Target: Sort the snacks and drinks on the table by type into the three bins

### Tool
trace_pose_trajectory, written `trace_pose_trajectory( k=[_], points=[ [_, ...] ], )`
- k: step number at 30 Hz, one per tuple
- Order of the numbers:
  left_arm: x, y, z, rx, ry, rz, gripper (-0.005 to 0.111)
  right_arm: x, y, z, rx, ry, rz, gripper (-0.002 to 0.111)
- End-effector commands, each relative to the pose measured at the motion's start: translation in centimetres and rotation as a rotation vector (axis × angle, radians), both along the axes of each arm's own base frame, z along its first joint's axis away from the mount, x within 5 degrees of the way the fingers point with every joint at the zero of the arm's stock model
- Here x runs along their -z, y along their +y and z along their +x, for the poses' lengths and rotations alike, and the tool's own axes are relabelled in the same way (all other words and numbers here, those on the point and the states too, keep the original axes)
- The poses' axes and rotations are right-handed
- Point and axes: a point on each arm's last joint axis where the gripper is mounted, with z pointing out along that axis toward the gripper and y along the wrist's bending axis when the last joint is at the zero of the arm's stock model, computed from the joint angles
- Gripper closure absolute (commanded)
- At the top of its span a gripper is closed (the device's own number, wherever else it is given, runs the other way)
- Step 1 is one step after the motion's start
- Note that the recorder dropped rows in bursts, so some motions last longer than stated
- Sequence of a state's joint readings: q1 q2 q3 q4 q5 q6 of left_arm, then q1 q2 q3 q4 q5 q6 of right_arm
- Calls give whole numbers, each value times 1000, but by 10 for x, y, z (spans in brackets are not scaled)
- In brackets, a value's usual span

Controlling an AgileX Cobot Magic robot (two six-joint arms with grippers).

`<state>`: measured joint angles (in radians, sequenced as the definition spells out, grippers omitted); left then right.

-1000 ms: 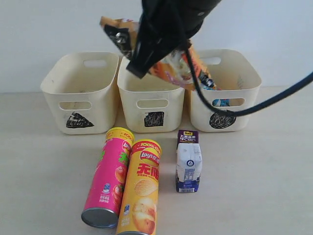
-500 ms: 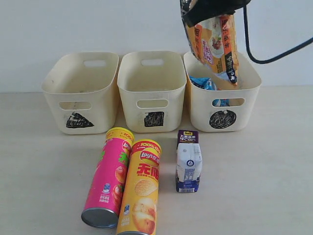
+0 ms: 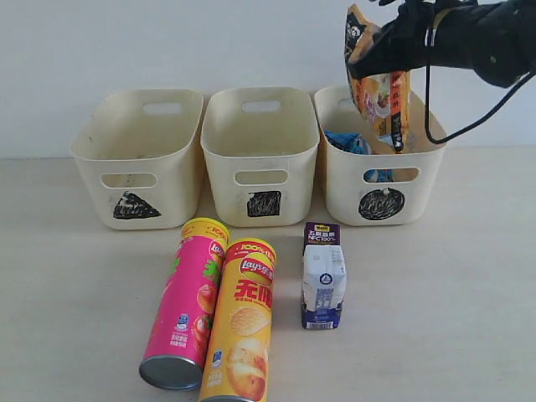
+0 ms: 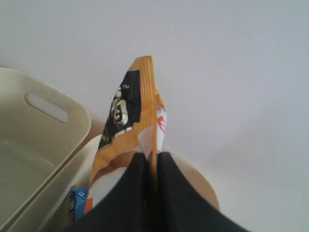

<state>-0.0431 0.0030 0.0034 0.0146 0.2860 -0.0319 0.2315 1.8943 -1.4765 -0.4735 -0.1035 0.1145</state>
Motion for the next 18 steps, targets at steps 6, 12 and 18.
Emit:
trace_pose_trajectory(
  k=[6, 12, 18],
  points=[
    [-2, 0, 0, -4, -14, -8, 103, 25, -10, 18, -21, -47, 45, 98],
    [-2, 0, 0, -4, -14, -8, 103, 23, -12, 16, -2, -22, 36, 28],
    [-2, 0, 0, -4, -14, -8, 103, -4, -22, -2, 103, 80, 51, 42]
  ],
)
